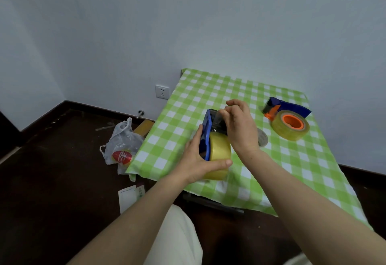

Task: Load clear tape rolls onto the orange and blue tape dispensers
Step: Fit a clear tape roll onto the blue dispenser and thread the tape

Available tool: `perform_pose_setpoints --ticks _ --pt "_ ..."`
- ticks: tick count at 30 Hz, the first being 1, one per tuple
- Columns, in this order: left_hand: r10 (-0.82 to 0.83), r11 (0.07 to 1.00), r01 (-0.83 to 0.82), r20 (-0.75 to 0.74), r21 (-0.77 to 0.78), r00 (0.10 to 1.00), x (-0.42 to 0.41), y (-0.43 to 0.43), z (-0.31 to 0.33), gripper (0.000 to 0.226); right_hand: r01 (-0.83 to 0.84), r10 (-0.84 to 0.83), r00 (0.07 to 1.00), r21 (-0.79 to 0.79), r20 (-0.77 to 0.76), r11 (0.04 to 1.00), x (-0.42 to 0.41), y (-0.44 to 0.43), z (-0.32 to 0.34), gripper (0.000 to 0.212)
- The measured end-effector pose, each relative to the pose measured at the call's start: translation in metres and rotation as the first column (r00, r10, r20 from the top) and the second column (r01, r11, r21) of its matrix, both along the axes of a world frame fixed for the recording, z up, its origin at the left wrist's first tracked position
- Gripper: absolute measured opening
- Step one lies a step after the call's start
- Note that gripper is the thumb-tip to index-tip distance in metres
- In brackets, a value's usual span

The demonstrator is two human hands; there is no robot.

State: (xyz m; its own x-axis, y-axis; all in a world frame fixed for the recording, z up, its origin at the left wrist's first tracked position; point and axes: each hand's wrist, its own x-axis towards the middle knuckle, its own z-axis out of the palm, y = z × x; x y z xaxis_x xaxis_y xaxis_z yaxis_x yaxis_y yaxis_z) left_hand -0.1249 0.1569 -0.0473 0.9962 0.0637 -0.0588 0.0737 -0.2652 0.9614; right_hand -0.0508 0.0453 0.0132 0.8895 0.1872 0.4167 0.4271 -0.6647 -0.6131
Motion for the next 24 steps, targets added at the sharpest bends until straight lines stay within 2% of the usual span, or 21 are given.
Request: perform_pose_setpoints --ticks 2,4,5,6,9,12,16,17,20,21,22,24 --pt "-0.014 1.000 0.014 -0.039 -0.007 0.999 -0.004 0.005 0.004 0.097 0.005 -0.005 1.000 0.017 -0.019 1.000 0.003 0.000 0.000 0.028" --pt "0.053 0.998 -0.054 -0.039 -0.027 0.998 -0.007 0.008 0.003 0.044 0.035 -0.035 0.999 0.035 -0.005 0.999 0.005 -0.003 -0.001 0.028" --pt "0.089 0.995 -0.090 -0.017 -0.049 0.996 -0.010 0.008 0.003 0.028 0.053 -0.053 0.999 0.043 -0.003 0.998 0.006 -0.004 -0.002 0.028" --pt "0.106 0.991 -0.104 0.015 -0.090 0.994 -0.013 0.006 0.004 0.024 0.068 -0.068 0.998 0.048 -0.008 0.997 0.007 -0.004 -0.003 0.027" --pt "0.085 0.967 -0.077 0.021 -0.243 0.996 -0.014 -0.002 0.007 0.029 0.088 -0.088 0.996 0.031 -0.020 0.996 0.007 0.000 -0.004 0.029" --pt "0.061 0.945 -0.052 0.020 -0.323 0.998 -0.014 -0.008 0.011 0.026 0.106 -0.106 0.994 -0.018 -0.001 0.994 0.006 0.002 0.000 0.030" --pt "0.102 0.923 -0.078 0.043 -0.376 0.994 -0.017 -0.011 0.019 0.004 0.141 -0.140 0.990 0.038 -0.033 0.989 0.010 -0.007 0.005 0.030" --pt "0.136 0.921 -0.109 0.048 -0.375 0.990 -0.016 -0.011 0.020 0.015 0.150 -0.148 0.988 0.062 -0.045 0.987 0.011 -0.009 0.006 0.030" --pt "0.220 0.912 -0.180 0.068 -0.369 0.973 -0.014 -0.012 0.028 0.071 0.163 -0.157 0.985 0.095 -0.069 0.982 0.011 -0.008 0.009 0.030" --pt "0.242 0.904 -0.200 0.067 -0.379 0.968 -0.013 -0.012 0.031 0.080 0.168 -0.161 0.985 0.101 -0.067 0.981 0.011 -0.008 0.009 0.030" --pt "0.256 0.894 -0.214 0.058 -0.393 0.965 -0.013 -0.011 0.034 0.079 0.172 -0.167 0.984 0.104 -0.062 0.980 0.012 -0.008 0.010 0.030" --pt "0.257 0.881 -0.220 0.032 -0.418 0.966 -0.014 -0.009 0.038 0.056 0.179 -0.173 0.983 0.099 -0.063 0.979 0.013 -0.009 0.010 0.032"
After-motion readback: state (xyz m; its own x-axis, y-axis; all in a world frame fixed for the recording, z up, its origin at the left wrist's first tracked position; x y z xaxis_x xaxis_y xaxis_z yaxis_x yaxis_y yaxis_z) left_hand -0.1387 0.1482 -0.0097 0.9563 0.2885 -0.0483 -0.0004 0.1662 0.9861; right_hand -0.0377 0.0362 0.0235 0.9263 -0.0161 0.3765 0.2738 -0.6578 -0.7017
